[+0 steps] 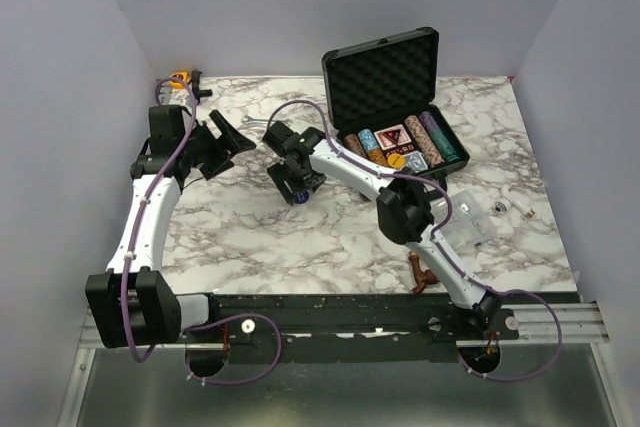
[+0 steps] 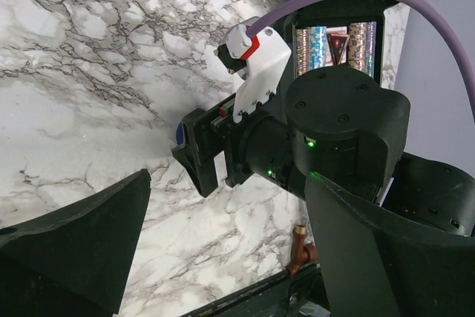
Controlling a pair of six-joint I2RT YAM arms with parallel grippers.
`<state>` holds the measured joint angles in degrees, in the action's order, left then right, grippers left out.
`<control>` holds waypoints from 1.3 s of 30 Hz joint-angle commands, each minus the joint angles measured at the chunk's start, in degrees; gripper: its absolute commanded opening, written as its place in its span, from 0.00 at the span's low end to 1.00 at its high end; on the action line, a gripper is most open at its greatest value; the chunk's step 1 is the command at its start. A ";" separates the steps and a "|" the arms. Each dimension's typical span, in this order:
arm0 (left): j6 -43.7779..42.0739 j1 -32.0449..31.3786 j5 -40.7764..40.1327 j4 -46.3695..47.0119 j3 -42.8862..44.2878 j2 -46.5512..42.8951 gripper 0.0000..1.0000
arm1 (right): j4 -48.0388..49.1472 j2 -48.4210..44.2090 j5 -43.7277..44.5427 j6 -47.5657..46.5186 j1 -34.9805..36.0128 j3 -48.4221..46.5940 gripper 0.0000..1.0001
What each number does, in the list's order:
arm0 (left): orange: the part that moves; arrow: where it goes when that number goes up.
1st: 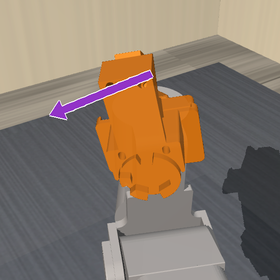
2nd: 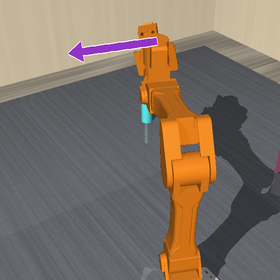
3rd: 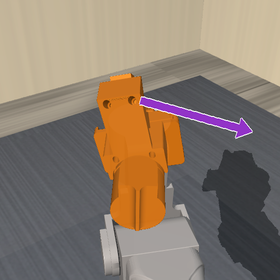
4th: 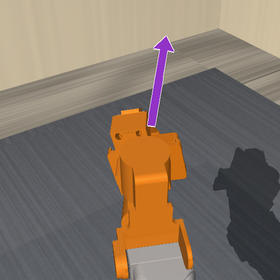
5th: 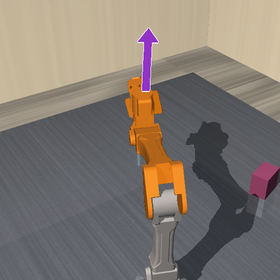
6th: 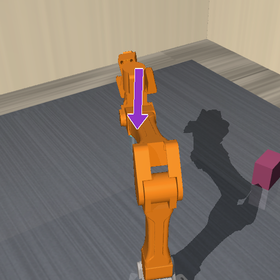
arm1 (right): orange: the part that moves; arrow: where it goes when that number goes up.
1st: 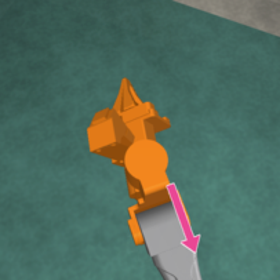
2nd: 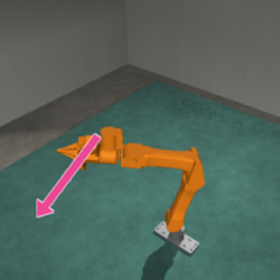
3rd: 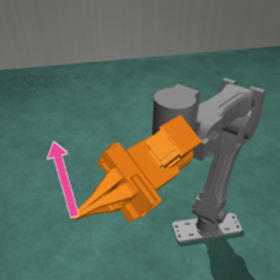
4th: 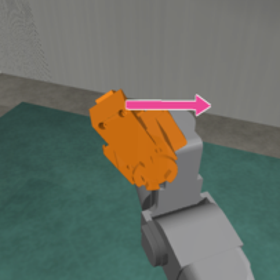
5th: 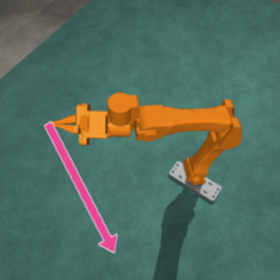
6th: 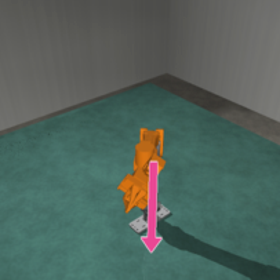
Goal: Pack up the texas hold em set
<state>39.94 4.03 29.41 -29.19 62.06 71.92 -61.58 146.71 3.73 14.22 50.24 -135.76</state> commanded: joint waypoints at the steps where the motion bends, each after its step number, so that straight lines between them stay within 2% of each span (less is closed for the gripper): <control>1: 0.05 0.36 1.10 1.28 -0.81 -0.82 0.84 | -0.89 7.02 0.53 -1.32 0.49 -1.11 0.74; 15: 0.05 0.36 1.42 1.25 -0.76 -0.64 0.84 | -0.06 11.81 4.17 -4.94 1.33 -0.92 0.69; 21: -0.04 0.36 1.31 1.25 -0.80 -0.42 0.84 | 0.55 13.28 2.52 -4.47 1.62 0.65 0.57; 32: -0.04 0.41 1.64 1.33 -0.87 -0.03 0.84 | 5.72 1.58 8.70 -2.16 1.64 13.38 0.40; 39: -0.04 0.34 1.60 1.44 -1.02 -0.04 0.84 | 16.70 -11.29 6.62 1.09 1.08 24.96 0.21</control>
<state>39.94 4.03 29.50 -28.77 61.89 71.92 -46.37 137.67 8.10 13.65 51.59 -118.17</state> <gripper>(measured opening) 0.840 0.484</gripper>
